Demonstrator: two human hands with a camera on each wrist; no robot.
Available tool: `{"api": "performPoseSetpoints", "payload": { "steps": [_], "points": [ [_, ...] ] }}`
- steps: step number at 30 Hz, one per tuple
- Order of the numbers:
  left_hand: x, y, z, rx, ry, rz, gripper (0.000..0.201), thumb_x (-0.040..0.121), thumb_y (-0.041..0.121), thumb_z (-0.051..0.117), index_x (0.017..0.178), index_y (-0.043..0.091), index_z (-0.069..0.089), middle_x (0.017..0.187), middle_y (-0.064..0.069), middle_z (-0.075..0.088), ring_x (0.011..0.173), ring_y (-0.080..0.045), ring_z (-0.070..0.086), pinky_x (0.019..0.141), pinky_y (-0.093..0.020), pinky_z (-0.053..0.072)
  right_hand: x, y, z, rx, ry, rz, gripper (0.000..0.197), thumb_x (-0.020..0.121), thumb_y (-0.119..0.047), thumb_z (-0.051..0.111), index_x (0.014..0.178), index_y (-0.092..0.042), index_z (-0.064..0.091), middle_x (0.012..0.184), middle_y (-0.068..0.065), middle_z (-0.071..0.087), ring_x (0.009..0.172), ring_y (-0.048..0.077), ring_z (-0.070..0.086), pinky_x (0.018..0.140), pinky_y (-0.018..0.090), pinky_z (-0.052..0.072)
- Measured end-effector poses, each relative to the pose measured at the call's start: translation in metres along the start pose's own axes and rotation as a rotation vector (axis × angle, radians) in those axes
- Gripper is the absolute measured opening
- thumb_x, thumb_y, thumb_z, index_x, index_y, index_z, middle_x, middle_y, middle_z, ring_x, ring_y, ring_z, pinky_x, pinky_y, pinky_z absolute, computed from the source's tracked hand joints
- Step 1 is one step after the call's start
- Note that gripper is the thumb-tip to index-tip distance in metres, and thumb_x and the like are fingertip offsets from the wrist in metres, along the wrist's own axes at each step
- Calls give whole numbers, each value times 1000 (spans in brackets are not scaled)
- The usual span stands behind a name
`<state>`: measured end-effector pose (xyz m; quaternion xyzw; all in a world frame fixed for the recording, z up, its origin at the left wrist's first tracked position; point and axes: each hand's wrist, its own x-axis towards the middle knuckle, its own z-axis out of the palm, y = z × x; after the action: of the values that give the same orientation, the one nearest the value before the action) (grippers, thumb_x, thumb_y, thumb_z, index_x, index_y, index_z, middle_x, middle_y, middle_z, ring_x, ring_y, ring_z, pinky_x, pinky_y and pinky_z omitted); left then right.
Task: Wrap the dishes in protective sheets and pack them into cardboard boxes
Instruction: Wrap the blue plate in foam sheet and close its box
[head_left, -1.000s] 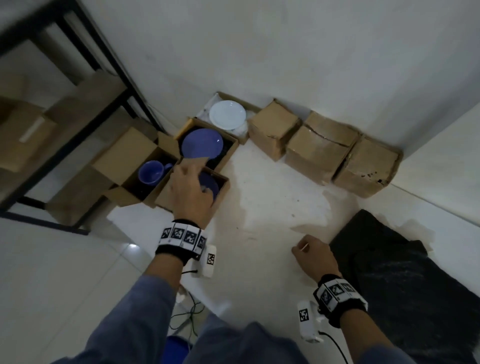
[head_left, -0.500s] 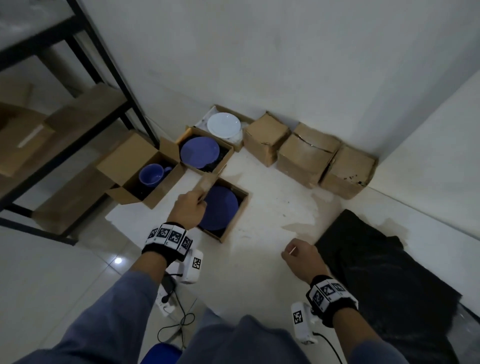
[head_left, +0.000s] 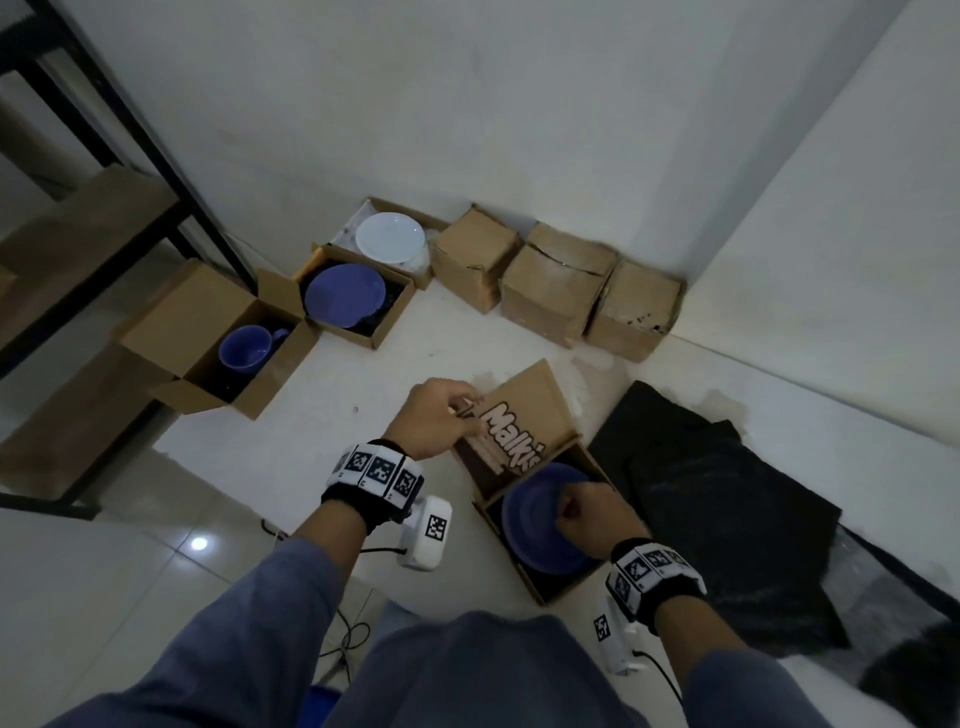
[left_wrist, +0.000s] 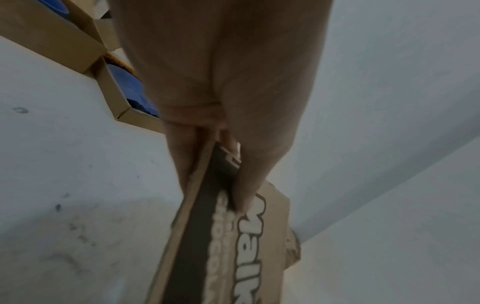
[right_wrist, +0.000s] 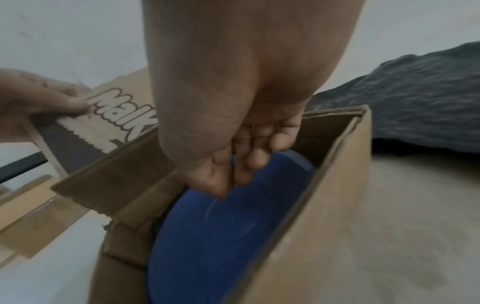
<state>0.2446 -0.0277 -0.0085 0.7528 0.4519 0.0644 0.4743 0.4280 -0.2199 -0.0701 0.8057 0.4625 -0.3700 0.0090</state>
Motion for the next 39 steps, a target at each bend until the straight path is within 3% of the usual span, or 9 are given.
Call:
{"api": "performPoseSetpoints", "payload": {
  "steps": [3,7,11,17,22,24,29,33,39],
  "points": [
    [3,-6,7,110,218,-12,38,72,25,84,106,32,67,94,8,64,90,-14,63,78,-29,52,-14,13,4,20,-33,11,25,82,-35,58,104,-29,67,104,1,70,97,23,67,84,40,56],
    [-6,-15,37,392,407,200,33,76,20,78,103,25,58,100,-1,48,91,-23,53,73,-40,51,-21,15,12,20,-23,-23,35,85,-32,63,120,-30,62,113,-4,66,103,18,63,86,32,51],
    [-24,-21,66,374,275,371,11,95,27,57,106,24,54,105,3,52,87,-20,58,65,-36,49,-20,14,18,55,-34,-44,41,82,-35,65,122,-30,62,120,-6,65,107,17,62,91,35,52],
    [-37,-37,75,585,219,443,41,71,43,75,104,27,56,114,2,46,105,-24,51,80,-37,40,-15,17,22,49,-14,-55,44,79,-37,67,122,-32,62,124,-8,63,110,16,61,92,33,52],
    [-20,-40,72,167,512,72,89,46,29,99,113,19,42,123,-8,39,107,-25,47,88,-35,48,-13,22,30,18,11,-110,44,77,-34,71,120,-33,63,124,-8,61,111,16,60,91,32,51],
    [-12,-44,79,-222,451,-72,97,51,16,98,125,20,35,125,-6,44,104,-19,55,82,-29,54,-11,22,32,31,18,-119,42,77,-35,72,118,-33,64,121,-9,62,108,15,61,90,31,52],
    [9,-60,91,-361,203,-173,35,80,25,82,112,21,67,104,-1,72,104,-23,68,87,-30,55,-6,26,40,64,62,-141,40,74,-37,73,113,-32,65,113,-9,65,102,14,62,84,30,52],
    [15,-62,95,-338,234,-221,38,80,37,79,112,19,71,104,-3,73,99,-23,68,90,-36,54,-7,31,39,120,122,-206,29,74,-33,70,102,-26,66,101,-6,66,92,17,63,76,30,51],
    [10,-60,98,-413,228,-296,32,78,36,82,106,24,72,100,3,72,97,-22,68,91,-44,56,-23,60,26,453,706,-133,12,86,-17,70,79,-20,60,72,-7,56,63,10,55,58,29,48]
  ]
}}
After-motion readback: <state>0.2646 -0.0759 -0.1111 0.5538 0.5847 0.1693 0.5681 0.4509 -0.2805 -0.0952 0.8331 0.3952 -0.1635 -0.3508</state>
